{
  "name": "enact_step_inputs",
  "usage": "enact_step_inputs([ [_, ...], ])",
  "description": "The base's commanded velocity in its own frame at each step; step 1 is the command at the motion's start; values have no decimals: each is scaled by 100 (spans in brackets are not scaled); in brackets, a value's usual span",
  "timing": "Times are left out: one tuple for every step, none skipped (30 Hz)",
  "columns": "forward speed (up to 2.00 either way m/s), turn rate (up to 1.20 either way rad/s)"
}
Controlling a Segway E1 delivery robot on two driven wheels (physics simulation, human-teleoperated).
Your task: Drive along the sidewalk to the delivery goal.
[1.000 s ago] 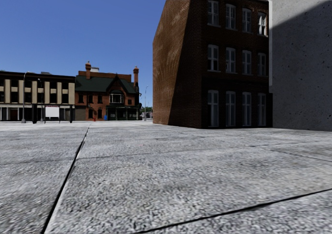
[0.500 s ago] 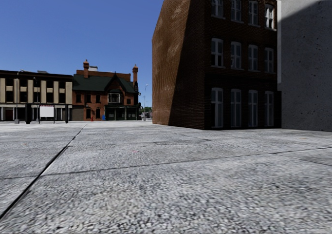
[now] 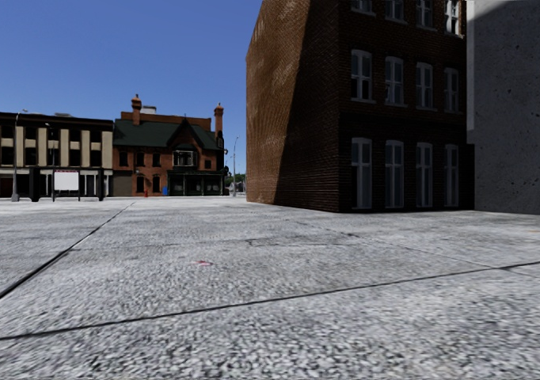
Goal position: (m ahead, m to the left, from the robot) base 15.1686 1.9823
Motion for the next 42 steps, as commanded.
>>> enact_step_inputs([
  [200,0],
  [200,0],
  [200,0],
  [200,0],
  [200,0],
  [200,0],
  [200,0],
  [200,0],
  [200,0],
  [200,0],
  [200,0],
  [200,0],
  [200,0],
  [200,0],
  [200,0],
  [200,0],
  [200,0],
  [200,0],
  [200,0],
  [200,0],
  [200,0],
  [200,0],
  [200,0],
  [200,0],
  [200,0],
  [200,0],
  [200,0],
  [200,0],
  [200,0],
  [200,0],
  [200,0],
  [200,0],
  [200,0],
  [200,0],
  [200,0],
  [200,0],
  [200,0],
  [200,0],
  [200,0],
  [200,0],
  [200,0],
  [200,0],
])
